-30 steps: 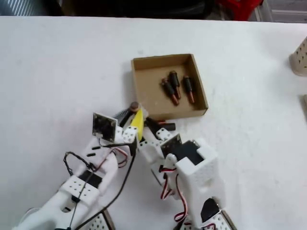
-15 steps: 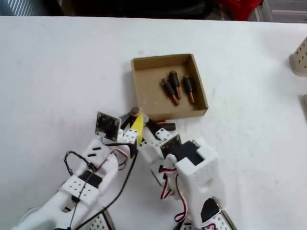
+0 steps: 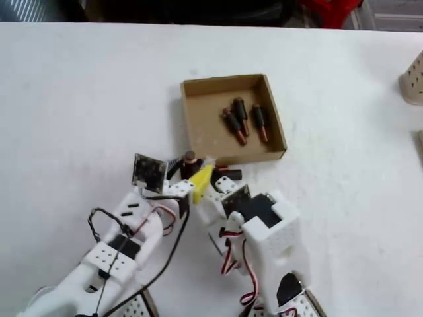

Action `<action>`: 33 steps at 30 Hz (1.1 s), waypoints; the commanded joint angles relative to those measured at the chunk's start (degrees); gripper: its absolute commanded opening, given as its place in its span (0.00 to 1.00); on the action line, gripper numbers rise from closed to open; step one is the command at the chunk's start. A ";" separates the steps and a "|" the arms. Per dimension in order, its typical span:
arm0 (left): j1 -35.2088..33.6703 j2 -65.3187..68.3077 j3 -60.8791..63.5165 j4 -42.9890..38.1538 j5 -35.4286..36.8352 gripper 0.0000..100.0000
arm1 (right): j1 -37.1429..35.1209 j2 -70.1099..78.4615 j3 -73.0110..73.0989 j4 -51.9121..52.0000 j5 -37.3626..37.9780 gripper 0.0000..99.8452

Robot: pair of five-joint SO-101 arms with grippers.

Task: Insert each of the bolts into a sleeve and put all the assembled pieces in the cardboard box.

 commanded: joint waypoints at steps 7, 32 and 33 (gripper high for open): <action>-3.56 -0.48 -2.20 -8.18 4.40 0.25 | 0.92 -0.31 -0.62 -1.54 -0.53 0.02; -10.33 -0.57 -4.31 -13.01 -3.08 0.02 | 0.92 -0.31 -0.53 -1.45 -0.53 0.02; -10.86 -0.57 -3.78 -12.84 -3.43 0.02 | 0.92 -0.31 -0.53 -1.45 -0.53 0.02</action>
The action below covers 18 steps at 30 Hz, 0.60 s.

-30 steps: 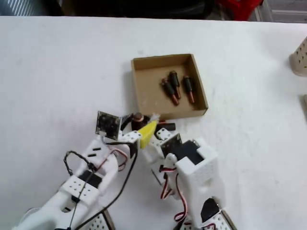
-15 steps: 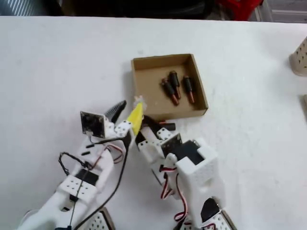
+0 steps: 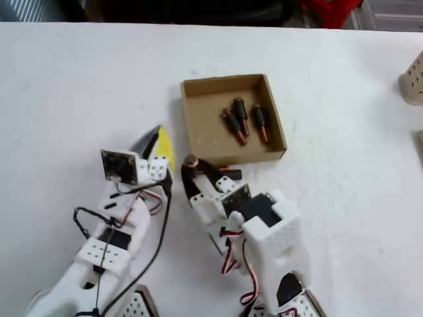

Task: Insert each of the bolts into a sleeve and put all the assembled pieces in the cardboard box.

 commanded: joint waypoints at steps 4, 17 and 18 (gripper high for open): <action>-3.30 -0.57 0.44 3.87 -2.11 0.02 | 0.75 -0.48 0.00 -1.45 -0.53 0.02; -8.04 -0.57 0.44 27.60 -2.20 0.02 | 0.75 -0.48 0.00 -1.45 -0.53 0.02; -8.40 -0.57 0.44 28.31 -2.20 0.02 | 0.75 -0.48 0.00 -1.45 -0.53 0.02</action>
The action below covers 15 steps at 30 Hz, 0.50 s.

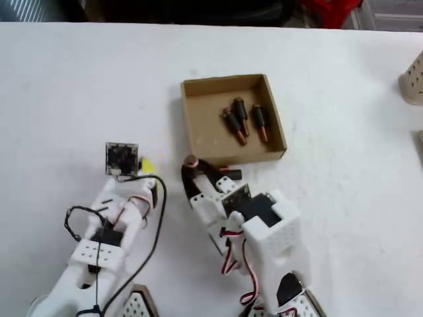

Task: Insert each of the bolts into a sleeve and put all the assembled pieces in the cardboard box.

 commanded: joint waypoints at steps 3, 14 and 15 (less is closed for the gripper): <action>-2.42 -0.57 -0.62 3.16 -0.53 0.02 | 0.75 -0.48 -0.09 -1.45 -0.53 0.02; -4.26 -1.19 -0.70 10.90 -0.53 0.02 | 0.66 -0.48 0.44 -1.45 -0.53 0.02; -4.44 -2.24 -1.23 13.27 -0.53 0.02 | 0.66 -0.48 0.44 -1.45 -0.53 0.02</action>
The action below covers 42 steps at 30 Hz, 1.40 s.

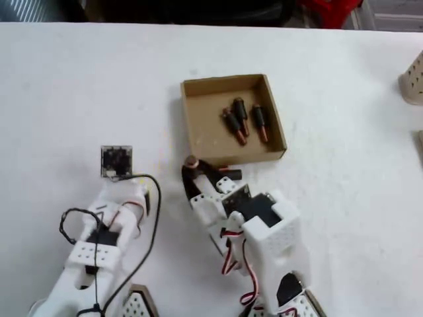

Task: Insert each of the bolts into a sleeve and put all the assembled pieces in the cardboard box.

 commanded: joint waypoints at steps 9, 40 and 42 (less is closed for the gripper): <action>-0.66 -22.55 -4.13 38.42 -0.35 0.02 | 0.66 -0.48 0.09 -1.45 -0.53 0.02; -2.42 -50.07 2.29 55.91 -2.20 0.02 | 15.60 -34.24 14.42 15.60 -0.53 0.02; -2.77 -50.07 2.29 55.91 -4.75 0.02 | 17.10 -37.76 14.07 19.74 -0.53 0.02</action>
